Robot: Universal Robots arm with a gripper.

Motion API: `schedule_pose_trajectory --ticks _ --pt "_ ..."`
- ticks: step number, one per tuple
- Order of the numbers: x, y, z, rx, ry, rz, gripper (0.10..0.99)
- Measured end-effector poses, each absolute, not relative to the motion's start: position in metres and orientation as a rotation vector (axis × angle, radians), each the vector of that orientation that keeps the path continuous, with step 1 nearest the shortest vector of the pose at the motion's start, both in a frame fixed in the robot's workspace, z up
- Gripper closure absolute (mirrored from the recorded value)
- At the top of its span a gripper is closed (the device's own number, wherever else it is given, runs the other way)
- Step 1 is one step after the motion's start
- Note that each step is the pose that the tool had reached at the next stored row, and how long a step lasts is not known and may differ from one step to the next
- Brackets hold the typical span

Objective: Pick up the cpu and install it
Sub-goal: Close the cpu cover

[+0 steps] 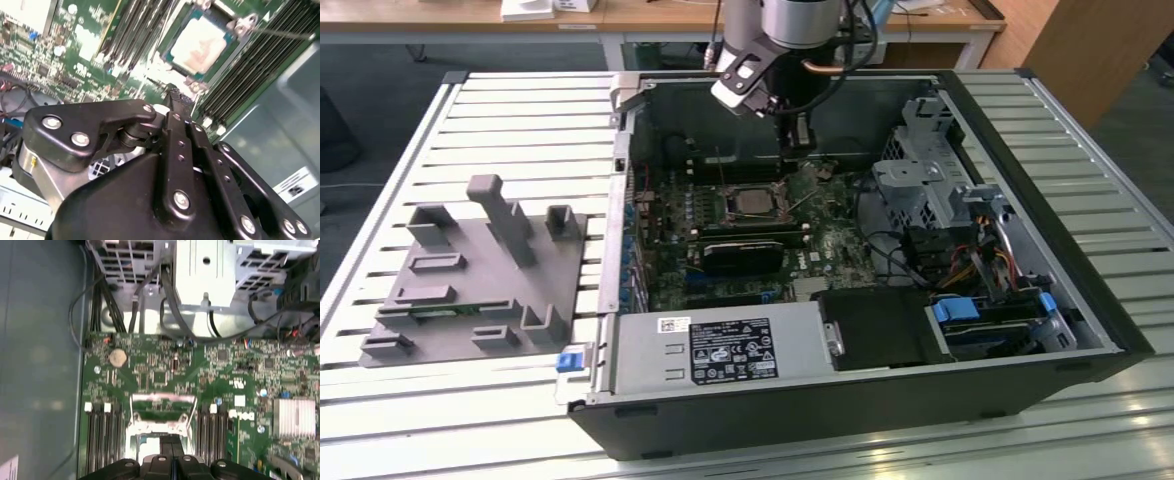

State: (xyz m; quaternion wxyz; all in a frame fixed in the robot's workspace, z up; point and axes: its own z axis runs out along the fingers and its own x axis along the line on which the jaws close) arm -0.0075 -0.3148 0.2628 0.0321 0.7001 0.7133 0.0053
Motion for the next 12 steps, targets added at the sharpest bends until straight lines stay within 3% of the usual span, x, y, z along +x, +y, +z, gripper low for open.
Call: schedule_pose_trajectory --ticks 12 --pt "0.014 -0.314 0.262 2.169 2.209 0.028 0.980"
